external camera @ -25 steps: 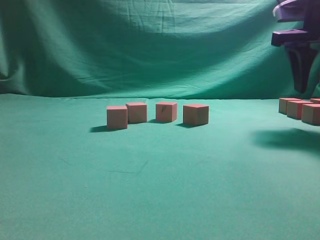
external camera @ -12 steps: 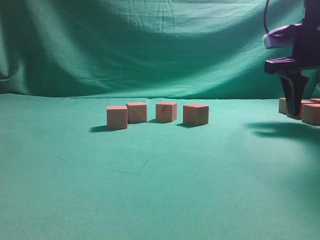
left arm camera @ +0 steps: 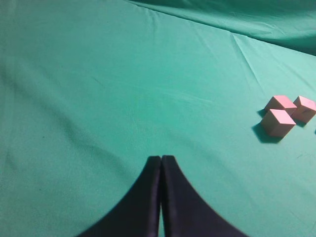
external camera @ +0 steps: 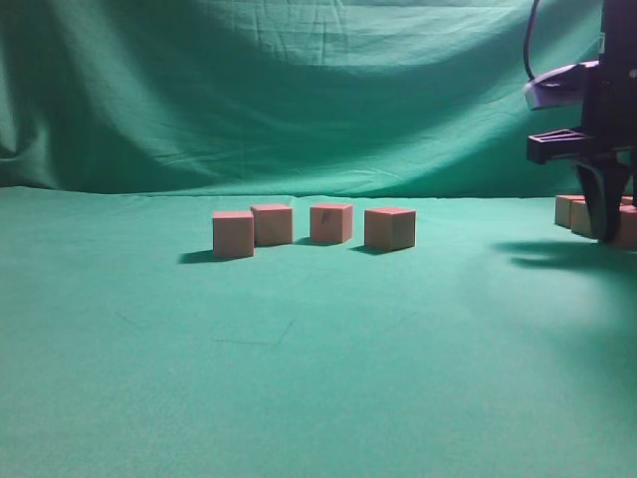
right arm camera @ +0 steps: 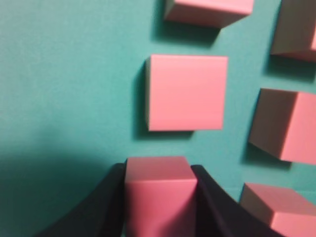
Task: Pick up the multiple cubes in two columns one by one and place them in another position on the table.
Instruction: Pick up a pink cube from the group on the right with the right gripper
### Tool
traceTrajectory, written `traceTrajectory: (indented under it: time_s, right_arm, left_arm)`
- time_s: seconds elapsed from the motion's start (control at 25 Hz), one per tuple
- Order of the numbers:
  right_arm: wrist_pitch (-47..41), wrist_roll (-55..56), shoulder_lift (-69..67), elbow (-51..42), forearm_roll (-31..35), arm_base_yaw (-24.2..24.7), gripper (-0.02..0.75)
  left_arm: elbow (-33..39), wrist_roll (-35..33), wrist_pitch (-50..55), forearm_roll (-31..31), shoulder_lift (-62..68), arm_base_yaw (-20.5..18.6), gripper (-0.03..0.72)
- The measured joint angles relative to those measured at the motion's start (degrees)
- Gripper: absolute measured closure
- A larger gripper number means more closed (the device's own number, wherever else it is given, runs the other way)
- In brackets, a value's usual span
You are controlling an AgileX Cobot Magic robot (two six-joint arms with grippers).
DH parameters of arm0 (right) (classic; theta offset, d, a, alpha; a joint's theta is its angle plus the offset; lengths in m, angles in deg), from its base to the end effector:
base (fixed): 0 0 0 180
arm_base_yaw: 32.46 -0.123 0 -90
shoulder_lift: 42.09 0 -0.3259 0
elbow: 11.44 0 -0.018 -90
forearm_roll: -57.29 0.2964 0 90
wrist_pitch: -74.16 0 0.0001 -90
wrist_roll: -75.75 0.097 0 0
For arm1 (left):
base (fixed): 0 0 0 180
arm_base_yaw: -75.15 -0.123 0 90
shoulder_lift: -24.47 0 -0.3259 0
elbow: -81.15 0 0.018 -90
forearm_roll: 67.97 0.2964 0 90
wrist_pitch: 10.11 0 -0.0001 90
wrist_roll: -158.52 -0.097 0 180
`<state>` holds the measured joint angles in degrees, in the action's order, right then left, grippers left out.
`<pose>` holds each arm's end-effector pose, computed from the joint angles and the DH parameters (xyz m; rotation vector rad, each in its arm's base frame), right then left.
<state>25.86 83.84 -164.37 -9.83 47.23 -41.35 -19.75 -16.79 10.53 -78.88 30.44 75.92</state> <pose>0.4537 0.0581 0.1686 -0.1730 2.9212 -0.1646 0.0628 -0.0073 0.1746 -0.1806 1.8370 -0.2530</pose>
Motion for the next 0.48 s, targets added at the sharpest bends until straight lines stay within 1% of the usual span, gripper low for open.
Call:
traceTrajectory:
  time_s: [0.04, 0.2, 0.32, 0.48]
  right_arm:
    - [-0.12, 0.73, 0.00, 0.00, -0.71, 0.00, 0.456]
    - [-2.14, 1.62, 0.00, 0.41, -1.45, 0.00, 0.456]
    - [-8.16, 1.75, -0.13, 2.60, -1.11, -0.22, 0.456]
    - [-17.44, 1.40, 0.56, 7.43, 1.68, -3.24, 0.456]
  left_arm:
    - [0.00, 0.00, 0.00, 0.00, 0.00, 0.00, 0.688]
    - [0.00, 0.00, 0.00, 0.00, 0.00, 0.00, 0.688]
    - [0.00, 0.00, 0.00, 0.00, 0.00, 0.00, 0.688]
    - [0.00, 0.00, 0.00, 0.00, 0.00, 0.00, 0.688]
